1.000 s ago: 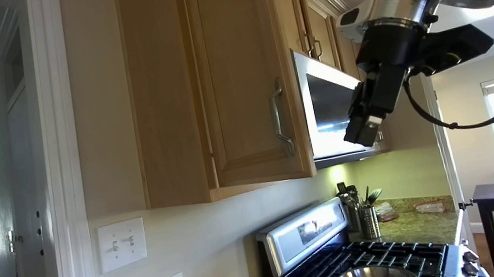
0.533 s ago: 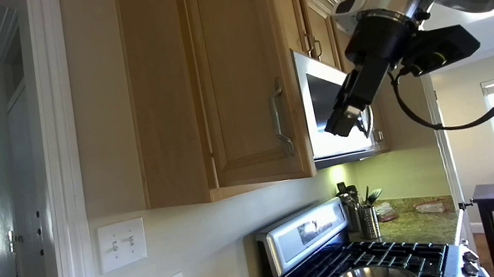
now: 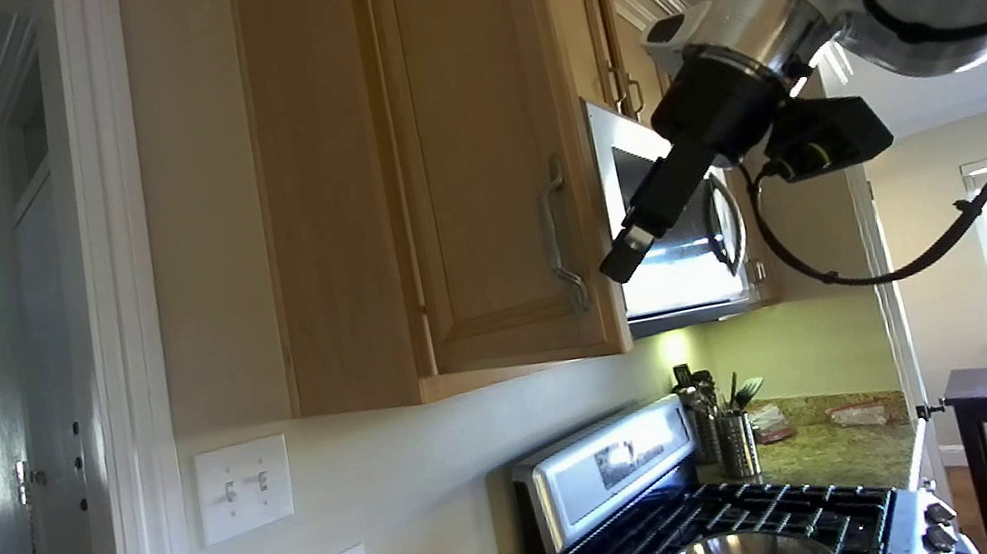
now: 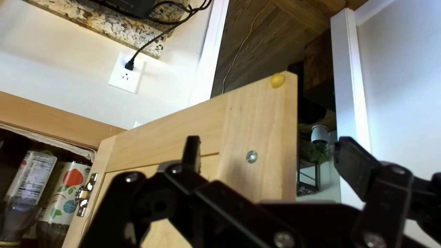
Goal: Close the cabinet door.
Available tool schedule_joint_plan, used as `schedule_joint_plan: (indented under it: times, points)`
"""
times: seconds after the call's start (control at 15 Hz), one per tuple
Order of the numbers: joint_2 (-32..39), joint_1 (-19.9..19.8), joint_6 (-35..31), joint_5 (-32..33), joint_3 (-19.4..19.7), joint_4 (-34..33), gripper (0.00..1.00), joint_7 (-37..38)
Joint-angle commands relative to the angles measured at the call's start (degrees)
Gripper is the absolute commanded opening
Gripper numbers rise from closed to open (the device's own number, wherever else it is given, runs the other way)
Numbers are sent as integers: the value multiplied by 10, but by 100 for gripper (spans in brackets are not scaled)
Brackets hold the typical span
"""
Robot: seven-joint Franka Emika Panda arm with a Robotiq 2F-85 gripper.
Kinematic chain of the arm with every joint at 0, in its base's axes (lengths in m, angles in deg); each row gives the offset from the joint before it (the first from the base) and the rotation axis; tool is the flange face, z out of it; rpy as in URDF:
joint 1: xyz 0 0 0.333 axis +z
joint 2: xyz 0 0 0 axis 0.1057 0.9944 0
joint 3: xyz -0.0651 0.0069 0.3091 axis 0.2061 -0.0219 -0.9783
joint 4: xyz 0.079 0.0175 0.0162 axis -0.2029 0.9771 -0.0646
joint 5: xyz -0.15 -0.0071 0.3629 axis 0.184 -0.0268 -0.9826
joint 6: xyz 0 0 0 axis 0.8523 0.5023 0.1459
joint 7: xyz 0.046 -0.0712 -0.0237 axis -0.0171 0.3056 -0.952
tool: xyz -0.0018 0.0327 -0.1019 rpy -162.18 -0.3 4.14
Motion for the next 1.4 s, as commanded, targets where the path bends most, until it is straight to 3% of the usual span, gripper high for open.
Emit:
schedule_joint_plan:
  times: [0.0,0.73,1.0,1.33]
  points:
    - [11,5,-40,9,12,10,100,9]
    - [18,-38,-89,57,16,29,100,25]
    - [-1,-70,-54,91,30,28,100,32]
    - [-30,-142,6,136,66,20,100,44]
